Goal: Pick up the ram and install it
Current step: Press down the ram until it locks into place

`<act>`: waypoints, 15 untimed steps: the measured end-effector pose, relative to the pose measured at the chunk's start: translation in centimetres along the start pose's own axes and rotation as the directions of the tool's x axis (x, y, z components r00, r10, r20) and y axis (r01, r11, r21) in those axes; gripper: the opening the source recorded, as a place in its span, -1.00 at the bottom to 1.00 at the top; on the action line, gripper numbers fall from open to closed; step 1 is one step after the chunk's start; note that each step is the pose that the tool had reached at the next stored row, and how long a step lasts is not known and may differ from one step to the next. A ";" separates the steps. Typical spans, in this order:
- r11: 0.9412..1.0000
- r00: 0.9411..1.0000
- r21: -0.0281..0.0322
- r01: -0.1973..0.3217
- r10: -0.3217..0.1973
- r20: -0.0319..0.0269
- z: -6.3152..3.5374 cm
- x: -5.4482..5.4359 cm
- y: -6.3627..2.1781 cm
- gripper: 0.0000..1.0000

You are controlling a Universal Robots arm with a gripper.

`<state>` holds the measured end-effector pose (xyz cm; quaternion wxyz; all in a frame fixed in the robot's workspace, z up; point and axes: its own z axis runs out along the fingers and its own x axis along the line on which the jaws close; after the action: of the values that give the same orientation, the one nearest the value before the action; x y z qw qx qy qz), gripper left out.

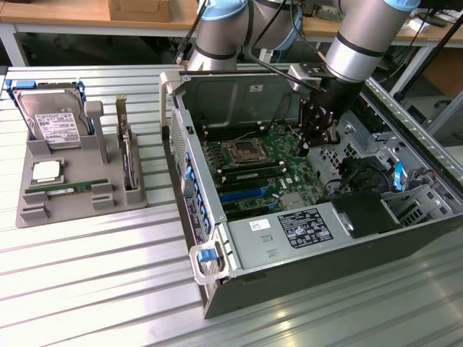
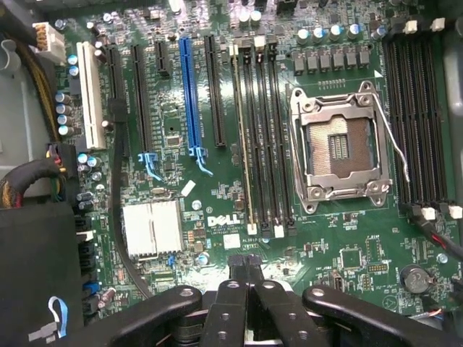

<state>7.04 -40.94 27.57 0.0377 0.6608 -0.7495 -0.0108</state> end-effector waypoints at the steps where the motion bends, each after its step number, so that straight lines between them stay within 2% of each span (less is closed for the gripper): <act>1: 1.000 1.000 0.000 -0.011 0.011 0.000 0.00 0.0 0.00 -0.79; 5: 0.998 0.998 -0.002 -0.061 0.061 0.000 0.03 0.0 0.00 -0.79; 7: 0.992 0.992 -0.004 -0.124 0.124 0.001 0.08 0.0 0.00 -0.79; 9: 0.987 0.987 -0.006 -0.160 0.160 0.001 0.11 0.0 -0.01 -0.79; 11: 0.977 0.977 -0.008 -0.213 0.213 0.001 0.15 0.0 -0.01 -0.79; 12: 0.968 0.968 -0.009 -0.250 0.250 0.001 0.18 0.0 -0.01 -0.79; 13: 0.963 0.963 -0.010 -0.269 0.270 0.001 0.19 0.0 -0.01 -0.79; 15: 0.957 0.957 -0.011 -0.290 0.290 0.001 0.21 0.0 -0.01 -0.79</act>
<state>7.04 -40.95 27.36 0.0414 0.5435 -0.8384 -0.0099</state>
